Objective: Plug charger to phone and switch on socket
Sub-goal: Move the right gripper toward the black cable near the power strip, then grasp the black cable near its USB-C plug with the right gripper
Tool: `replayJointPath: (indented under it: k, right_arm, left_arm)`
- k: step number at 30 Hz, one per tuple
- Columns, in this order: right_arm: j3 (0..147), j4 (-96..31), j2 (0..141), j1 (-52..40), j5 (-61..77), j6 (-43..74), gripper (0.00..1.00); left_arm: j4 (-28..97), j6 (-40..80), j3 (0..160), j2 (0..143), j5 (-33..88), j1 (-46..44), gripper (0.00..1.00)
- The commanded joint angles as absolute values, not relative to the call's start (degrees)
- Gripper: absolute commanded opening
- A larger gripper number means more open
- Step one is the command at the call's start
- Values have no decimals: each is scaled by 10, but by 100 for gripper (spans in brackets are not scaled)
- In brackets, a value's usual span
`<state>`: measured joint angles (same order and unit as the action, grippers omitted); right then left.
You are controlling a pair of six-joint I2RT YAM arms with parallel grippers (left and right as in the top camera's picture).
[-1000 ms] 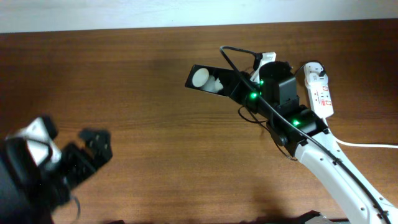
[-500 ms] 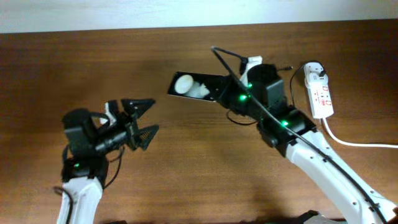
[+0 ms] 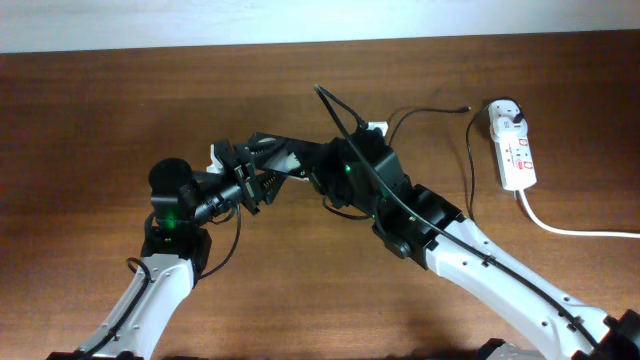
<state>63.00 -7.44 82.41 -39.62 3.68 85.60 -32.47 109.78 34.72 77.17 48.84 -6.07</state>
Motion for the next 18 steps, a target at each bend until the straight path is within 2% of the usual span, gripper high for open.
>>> replayJointPath:
  k: [1,8,10,18]
  right_arm:
    - [642,-76,830,-403,21,865,4]
    - [642,-103,830,-405,63,952,4]
    - [642,-103,830,-405,69,953,4]
    - [642,-101,830,-405,106,965,4]
  left_arm:
    - [-330,1102,350,775,463,-65,43]
    - [-329,1101,350,775,436,-65,29]
    - [-329,1101,350,775,436,-65,20]
    - [-329,1101,350,775,425,-65,7]
